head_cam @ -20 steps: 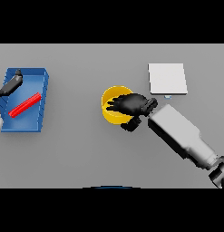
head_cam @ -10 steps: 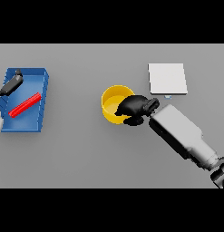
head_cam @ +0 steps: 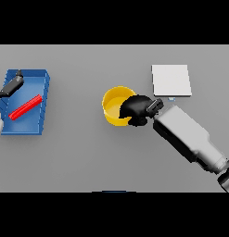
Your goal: Pick up the red beaker and tilt it to pour out 1 green nut into yellow bowl. Pick up the yellow bowl and place it on the metallic measuring scale.
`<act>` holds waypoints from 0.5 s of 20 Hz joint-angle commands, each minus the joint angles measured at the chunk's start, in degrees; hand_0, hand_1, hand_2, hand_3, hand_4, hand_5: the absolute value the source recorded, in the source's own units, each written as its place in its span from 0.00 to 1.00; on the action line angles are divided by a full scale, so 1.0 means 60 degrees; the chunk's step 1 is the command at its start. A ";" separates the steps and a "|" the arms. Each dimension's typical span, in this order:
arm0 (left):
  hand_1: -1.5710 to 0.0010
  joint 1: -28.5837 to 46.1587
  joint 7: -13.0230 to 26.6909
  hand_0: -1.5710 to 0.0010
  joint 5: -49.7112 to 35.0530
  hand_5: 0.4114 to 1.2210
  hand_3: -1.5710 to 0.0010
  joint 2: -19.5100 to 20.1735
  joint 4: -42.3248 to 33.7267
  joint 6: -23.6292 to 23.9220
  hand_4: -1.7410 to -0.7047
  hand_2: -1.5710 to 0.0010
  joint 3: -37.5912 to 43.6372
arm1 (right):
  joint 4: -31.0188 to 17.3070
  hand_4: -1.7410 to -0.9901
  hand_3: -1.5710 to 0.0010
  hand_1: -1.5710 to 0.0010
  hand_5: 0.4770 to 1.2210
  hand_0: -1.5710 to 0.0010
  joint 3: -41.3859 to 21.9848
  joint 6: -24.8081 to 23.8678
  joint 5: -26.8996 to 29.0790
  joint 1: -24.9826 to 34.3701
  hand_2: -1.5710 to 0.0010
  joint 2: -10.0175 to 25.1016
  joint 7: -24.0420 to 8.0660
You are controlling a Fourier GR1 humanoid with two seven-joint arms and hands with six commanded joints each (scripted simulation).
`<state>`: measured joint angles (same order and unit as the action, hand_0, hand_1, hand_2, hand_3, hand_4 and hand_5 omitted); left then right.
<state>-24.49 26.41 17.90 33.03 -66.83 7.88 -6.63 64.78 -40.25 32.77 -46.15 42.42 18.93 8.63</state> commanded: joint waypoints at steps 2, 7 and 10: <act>1.00 -0.0079 -0.0089 1.00 -0.0025 0.35 1.00 0.0011 0.0076 -0.0018 0.97 1.00 0.0029 | 0.0166 0.01 0.17 0.01 0.99 0.01 0.0228 0.0118 0.0107 0.0073 0.13 0.0140 -0.0111; 1.00 0.0041 -0.0150 1.00 -0.0088 0.35 1.00 0.0033 -0.0187 -0.0120 0.97 1.00 -0.0002 | 0.1087 0.00 0.20 0.00 1.00 0.00 0.0701 0.0547 0.0326 0.0256 0.10 0.0706 -0.0436; 1.00 -0.0082 -0.0172 1.00 -0.0048 0.35 1.00 0.0075 -0.0001 -0.0043 0.97 1.00 0.0066 | 0.1266 0.00 0.19 0.00 1.00 0.00 0.1001 0.0467 0.0393 0.0274 0.09 0.0941 -0.0628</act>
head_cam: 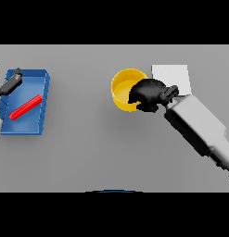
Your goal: Pick up the red beaker and tilt it to pour out 1 green nut into yellow bowl. Pick up the yellow bowl and place it on the metallic measuring scale.
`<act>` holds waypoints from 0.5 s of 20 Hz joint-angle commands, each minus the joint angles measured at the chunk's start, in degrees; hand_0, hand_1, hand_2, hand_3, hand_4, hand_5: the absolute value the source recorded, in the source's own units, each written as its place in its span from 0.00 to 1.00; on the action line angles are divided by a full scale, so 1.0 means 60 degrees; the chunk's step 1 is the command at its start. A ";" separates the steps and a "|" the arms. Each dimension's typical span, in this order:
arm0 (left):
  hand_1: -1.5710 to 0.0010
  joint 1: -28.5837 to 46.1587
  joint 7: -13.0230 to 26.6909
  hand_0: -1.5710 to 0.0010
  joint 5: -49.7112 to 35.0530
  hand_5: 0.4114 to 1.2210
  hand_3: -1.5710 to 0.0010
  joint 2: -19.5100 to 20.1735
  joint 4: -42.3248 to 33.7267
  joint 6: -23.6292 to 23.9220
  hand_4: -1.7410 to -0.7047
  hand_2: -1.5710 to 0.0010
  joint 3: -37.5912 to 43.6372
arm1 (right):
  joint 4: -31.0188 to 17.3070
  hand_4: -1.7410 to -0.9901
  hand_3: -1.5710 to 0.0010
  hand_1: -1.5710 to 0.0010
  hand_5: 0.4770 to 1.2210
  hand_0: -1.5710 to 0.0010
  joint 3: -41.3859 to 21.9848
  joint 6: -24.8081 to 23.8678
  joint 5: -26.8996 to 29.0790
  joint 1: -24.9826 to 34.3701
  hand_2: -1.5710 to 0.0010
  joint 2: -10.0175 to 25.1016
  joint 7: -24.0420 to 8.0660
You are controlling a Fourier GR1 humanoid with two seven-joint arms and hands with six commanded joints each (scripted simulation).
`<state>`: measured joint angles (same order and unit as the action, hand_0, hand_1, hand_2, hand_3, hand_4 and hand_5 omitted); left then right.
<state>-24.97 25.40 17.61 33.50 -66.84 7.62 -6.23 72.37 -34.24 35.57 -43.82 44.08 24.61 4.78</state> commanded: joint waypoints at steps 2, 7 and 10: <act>1.00 0.0071 -0.0035 1.00 -0.0027 0.35 1.00 -0.0020 -0.0065 -0.0011 0.96 1.00 -0.0010 | -0.0294 0.00 0.12 0.00 1.00 0.00 0.0195 -0.0144 0.0022 0.0203 0.08 0.0039 0.0101; 1.00 0.0084 0.0061 1.00 -0.0010 0.37 1.00 0.0079 -0.0097 -0.0066 0.96 1.00 0.0019 | -0.0985 0.00 0.21 0.00 1.00 0.00 0.0807 -0.0592 0.0024 0.0480 0.04 0.0572 0.0371; 1.00 0.0061 0.0213 1.00 0.0004 0.37 1.00 0.0046 -0.0225 -0.0084 0.96 1.00 -0.0016 | -0.1596 0.00 0.23 0.00 1.00 0.00 0.1129 -0.1114 -0.0129 0.0546 0.02 0.0798 0.0294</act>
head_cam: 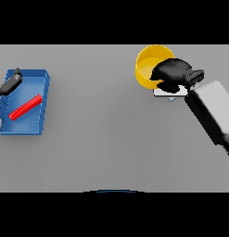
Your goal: Pick up the red beaker and tilt it to pour out 1 green nut into yellow bowl. Pick up the yellow bowl and place it on the metallic measuring scale.
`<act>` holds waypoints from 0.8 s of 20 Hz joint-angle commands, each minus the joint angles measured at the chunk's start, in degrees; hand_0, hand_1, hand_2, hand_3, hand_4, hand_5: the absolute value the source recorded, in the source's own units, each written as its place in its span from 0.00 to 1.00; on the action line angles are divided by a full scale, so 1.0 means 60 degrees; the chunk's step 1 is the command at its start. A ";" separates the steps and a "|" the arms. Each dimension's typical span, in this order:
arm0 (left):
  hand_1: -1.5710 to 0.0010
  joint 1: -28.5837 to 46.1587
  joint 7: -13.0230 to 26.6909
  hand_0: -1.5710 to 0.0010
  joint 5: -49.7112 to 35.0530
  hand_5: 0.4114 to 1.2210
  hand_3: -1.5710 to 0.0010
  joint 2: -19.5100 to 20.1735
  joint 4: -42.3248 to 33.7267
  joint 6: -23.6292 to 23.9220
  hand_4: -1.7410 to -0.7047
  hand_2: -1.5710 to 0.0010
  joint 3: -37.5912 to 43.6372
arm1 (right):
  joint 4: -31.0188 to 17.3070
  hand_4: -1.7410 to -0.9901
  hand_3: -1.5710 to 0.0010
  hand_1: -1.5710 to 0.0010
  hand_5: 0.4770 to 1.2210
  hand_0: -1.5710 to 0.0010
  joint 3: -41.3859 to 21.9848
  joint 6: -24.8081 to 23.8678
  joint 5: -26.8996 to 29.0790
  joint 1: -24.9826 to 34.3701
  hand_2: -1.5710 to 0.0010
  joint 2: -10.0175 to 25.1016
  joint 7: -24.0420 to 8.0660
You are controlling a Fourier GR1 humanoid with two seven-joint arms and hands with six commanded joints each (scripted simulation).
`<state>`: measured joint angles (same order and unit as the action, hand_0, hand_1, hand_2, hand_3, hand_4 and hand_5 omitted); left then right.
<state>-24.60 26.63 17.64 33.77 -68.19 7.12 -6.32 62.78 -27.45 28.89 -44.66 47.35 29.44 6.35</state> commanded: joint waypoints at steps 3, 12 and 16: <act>1.00 0.0088 0.0033 1.00 -0.0065 0.35 1.00 0.0048 -0.0037 -0.0037 0.97 1.00 0.0063 | -0.0960 0.00 0.25 0.00 1.00 0.00 0.0318 -0.0489 -0.0059 0.0259 0.04 0.0092 0.0349; 1.00 0.0117 0.0202 1.00 0.0003 0.33 1.00 0.0025 -0.0126 -0.0031 0.98 1.00 0.0021 | -0.3797 0.00 0.14 0.00 1.00 0.00 0.0666 -0.1961 -0.0478 0.0457 0.10 -0.0072 0.1014; 1.00 0.0149 0.0130 1.00 -0.0003 0.33 1.00 0.0033 -0.0234 -0.0047 0.98 1.00 0.0006 | -0.4348 0.00 0.15 0.00 1.00 0.00 0.0753 -0.2162 -0.0449 0.0520 0.12 -0.0271 0.1148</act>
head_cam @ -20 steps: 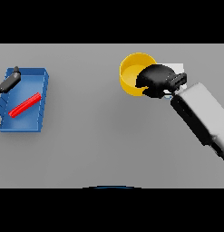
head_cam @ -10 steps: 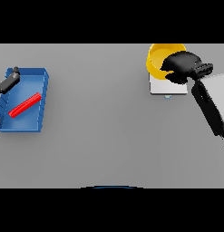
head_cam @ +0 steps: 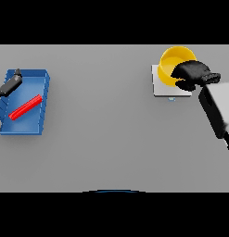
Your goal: Pick up the red beaker and tilt it to pour out 1 green nut into yellow bowl. Pick up the yellow bowl and place it on the metallic measuring scale.
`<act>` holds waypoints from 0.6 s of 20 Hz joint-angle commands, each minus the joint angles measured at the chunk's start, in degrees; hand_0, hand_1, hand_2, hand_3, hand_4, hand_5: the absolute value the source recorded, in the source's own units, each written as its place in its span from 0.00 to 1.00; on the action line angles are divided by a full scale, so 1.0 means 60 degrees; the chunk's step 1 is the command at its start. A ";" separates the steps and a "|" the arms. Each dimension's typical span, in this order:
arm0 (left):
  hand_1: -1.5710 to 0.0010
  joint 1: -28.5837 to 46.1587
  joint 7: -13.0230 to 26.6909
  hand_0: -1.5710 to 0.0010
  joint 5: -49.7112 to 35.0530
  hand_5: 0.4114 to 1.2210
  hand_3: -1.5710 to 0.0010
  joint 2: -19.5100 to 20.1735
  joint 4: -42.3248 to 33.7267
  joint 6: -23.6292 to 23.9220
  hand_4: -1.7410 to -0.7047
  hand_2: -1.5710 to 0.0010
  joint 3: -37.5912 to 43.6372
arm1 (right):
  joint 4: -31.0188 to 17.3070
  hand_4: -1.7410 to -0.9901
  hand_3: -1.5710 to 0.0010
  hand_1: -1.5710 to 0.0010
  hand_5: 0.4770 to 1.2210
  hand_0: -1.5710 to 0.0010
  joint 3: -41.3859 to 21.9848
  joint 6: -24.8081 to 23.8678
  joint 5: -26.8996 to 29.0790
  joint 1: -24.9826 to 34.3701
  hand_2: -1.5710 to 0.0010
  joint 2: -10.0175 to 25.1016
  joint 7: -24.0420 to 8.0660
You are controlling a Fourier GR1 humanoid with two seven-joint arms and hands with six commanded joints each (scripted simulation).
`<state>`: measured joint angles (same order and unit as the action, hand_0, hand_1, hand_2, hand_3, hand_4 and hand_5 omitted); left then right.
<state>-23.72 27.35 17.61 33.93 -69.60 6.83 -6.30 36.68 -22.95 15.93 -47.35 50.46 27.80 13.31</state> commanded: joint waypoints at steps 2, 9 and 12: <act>1.00 0.0022 -0.0009 1.00 -0.0035 0.33 1.00 0.0010 0.0079 0.0007 0.98 1.00 0.0048 | -0.0202 0.00 0.13 0.00 1.00 0.00 0.0065 -0.0109 0.0058 0.0023 0.14 -0.0066 0.0175; 1.00 -0.0156 -0.0004 1.00 0.0099 0.32 1.00 -0.0014 0.0261 -0.0046 0.98 1.00 -0.0075 | -0.0620 0.01 0.30 0.06 1.00 0.05 0.0165 -0.0193 0.0121 0.0170 0.08 -0.0234 0.0221; 1.00 -0.0208 -0.0011 1.00 0.0098 0.32 1.00 -0.0019 0.0406 -0.0026 0.99 1.00 -0.0046 | -0.0570 0.15 0.49 0.44 0.81 0.37 0.0097 -0.0044 0.0028 0.0191 0.41 -0.0259 0.0095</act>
<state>-24.97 27.29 18.19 33.81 -67.16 6.66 -6.59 33.26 -22.38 15.67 -47.19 51.61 26.22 13.90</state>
